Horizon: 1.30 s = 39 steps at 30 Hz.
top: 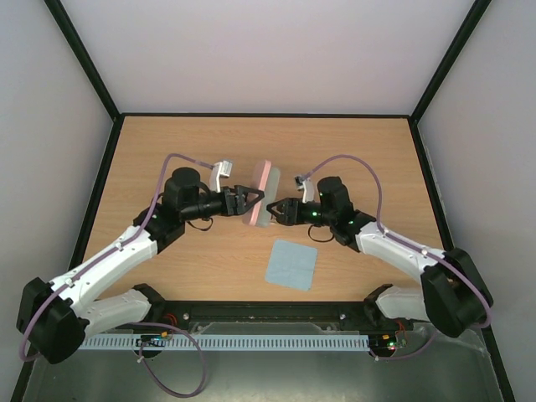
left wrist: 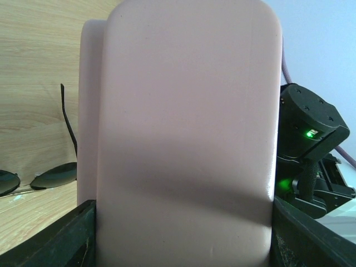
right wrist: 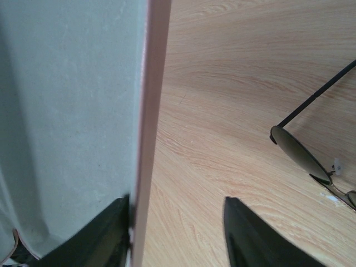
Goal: Organize the sunglasses
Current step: Open the sunglasses case, then place the sunglasses case at the center of the board.
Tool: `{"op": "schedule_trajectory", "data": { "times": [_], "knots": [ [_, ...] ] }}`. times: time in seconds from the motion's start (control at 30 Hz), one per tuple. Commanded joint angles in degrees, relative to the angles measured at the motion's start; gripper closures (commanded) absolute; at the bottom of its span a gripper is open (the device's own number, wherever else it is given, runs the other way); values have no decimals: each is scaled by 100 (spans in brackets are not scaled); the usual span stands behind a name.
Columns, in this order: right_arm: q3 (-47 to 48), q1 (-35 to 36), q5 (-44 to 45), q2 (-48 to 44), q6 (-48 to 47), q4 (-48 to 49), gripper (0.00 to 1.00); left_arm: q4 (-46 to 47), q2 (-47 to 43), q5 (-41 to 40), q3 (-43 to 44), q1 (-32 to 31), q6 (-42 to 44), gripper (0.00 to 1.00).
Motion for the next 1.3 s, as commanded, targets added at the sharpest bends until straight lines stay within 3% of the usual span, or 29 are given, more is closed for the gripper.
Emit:
{"op": "schedule_trajectory", "data": {
  "times": [0.0, 0.1, 0.3, 0.43, 0.8, 1.0, 1.27],
  "knots": [
    [-102, 34, 186, -649, -273, -314, 40, 28, -204, -266, 369, 148, 323, 68],
    [-49, 34, 558, -981, -384, -612, 34, -20, -146, -498, 289, 450, 387, 68],
    [-74, 30, 787, -1113, -480, -934, 31, 724, 418, -80, -20, 1398, 180, 68],
    [-107, 30, 759, -1058, -499, -967, 29, 1574, 1171, 223, -156, 1700, -145, 68],
    [-177, 35, 687, -869, -601, -963, 27, 5116, 2712, 935, -1419, 2258, -1522, 65],
    [-175, 32, 633, -765, -625, -952, 27, 5608, 3558, 968, -1422, 2490, -1577, 64],
    [-173, 35, 589, -638, -636, -912, 26, 6124, 4240, 1126, -1557, 2738, -1703, 46]
  ]
}}
